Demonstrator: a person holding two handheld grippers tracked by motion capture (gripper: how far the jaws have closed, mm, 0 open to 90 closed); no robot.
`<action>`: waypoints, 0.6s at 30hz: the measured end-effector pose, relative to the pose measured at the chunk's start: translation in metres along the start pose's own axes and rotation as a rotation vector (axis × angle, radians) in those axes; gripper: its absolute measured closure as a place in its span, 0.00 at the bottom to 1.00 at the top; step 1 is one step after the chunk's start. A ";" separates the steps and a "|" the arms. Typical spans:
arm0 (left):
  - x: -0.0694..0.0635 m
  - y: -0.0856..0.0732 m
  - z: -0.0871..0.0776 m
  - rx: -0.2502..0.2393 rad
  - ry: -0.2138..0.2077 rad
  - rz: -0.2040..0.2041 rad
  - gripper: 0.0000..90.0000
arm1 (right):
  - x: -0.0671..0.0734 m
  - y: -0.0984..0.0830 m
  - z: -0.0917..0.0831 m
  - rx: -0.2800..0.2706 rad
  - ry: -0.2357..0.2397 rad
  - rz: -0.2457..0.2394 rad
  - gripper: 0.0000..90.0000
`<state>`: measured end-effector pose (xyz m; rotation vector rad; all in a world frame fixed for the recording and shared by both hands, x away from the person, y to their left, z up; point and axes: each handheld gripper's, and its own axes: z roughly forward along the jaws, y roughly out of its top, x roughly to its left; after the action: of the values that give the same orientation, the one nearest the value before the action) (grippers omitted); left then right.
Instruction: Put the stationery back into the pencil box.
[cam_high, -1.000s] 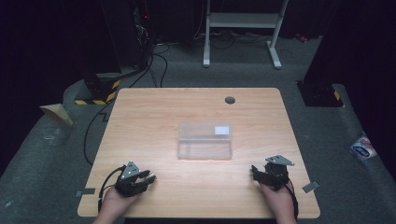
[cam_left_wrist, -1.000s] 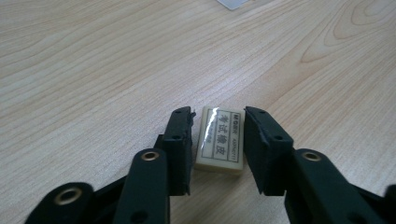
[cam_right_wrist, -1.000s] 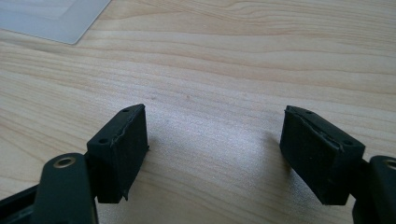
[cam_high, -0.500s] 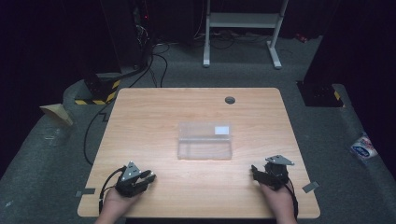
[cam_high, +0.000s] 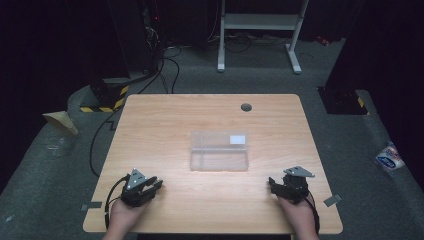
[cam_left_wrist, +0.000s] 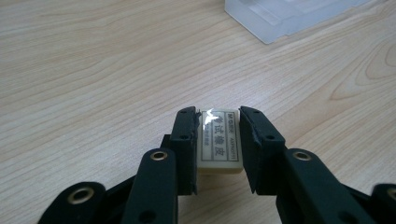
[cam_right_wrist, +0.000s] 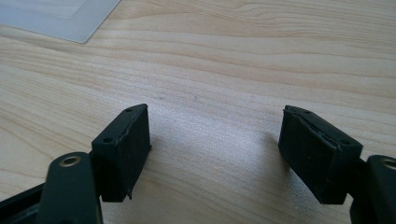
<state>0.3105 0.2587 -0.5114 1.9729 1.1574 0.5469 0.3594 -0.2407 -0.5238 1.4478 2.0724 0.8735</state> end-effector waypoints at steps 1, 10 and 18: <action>-0.002 0.001 -0.001 -0.001 0.007 -0.007 0.75 | 0.000 0.000 0.000 0.002 0.001 -0.001 0.27; -0.011 0.025 -0.011 -0.038 0.019 0.007 0.75 | 0.001 0.000 -0.001 0.005 0.009 -0.006 0.28; -0.025 0.038 -0.008 -0.050 0.028 0.036 0.75 | 0.000 0.001 0.001 0.001 0.027 -0.021 0.28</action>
<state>0.3136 0.2291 -0.4760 1.9527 1.1167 0.6184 0.3608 -0.2400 -0.5236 1.4193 2.1043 0.8877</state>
